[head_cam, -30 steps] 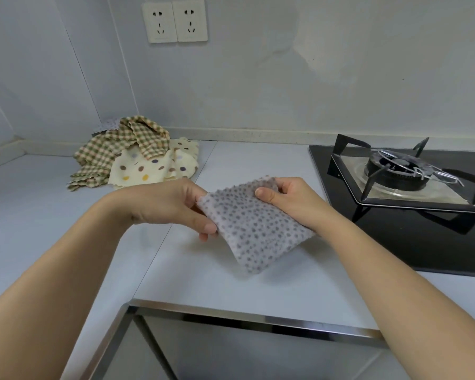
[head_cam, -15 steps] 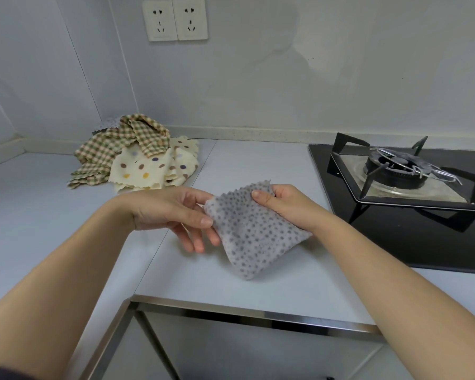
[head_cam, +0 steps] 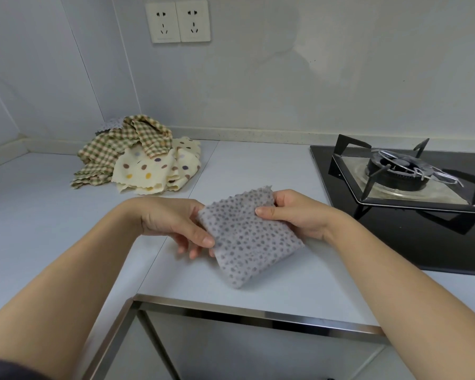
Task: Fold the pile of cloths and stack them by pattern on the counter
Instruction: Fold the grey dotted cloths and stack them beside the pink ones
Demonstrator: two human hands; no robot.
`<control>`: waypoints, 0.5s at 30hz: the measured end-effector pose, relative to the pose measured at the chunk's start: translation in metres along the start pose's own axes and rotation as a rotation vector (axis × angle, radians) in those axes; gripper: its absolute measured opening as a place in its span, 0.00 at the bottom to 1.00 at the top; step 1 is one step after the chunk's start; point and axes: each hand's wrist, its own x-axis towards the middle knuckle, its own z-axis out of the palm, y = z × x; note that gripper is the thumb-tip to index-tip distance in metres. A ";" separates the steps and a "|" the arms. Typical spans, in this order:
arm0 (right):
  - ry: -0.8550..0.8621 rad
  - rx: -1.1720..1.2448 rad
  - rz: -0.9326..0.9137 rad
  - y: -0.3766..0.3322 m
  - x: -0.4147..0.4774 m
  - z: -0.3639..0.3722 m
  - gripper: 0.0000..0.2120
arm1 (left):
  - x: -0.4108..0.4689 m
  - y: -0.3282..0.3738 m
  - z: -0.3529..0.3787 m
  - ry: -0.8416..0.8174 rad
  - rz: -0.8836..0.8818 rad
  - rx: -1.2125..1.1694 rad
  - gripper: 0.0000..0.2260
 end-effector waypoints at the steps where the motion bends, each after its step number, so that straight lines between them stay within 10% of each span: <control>1: 0.016 0.005 -0.008 0.001 0.001 0.000 0.05 | 0.002 -0.001 0.001 0.011 -0.005 -0.002 0.03; 8: 0.335 -0.201 -0.252 0.008 0.016 0.009 0.05 | 0.015 -0.002 0.005 0.161 0.038 -0.048 0.06; 15: 0.290 -0.366 -0.278 0.007 0.014 0.011 0.05 | 0.007 -0.004 -0.001 -0.031 0.003 -0.053 0.12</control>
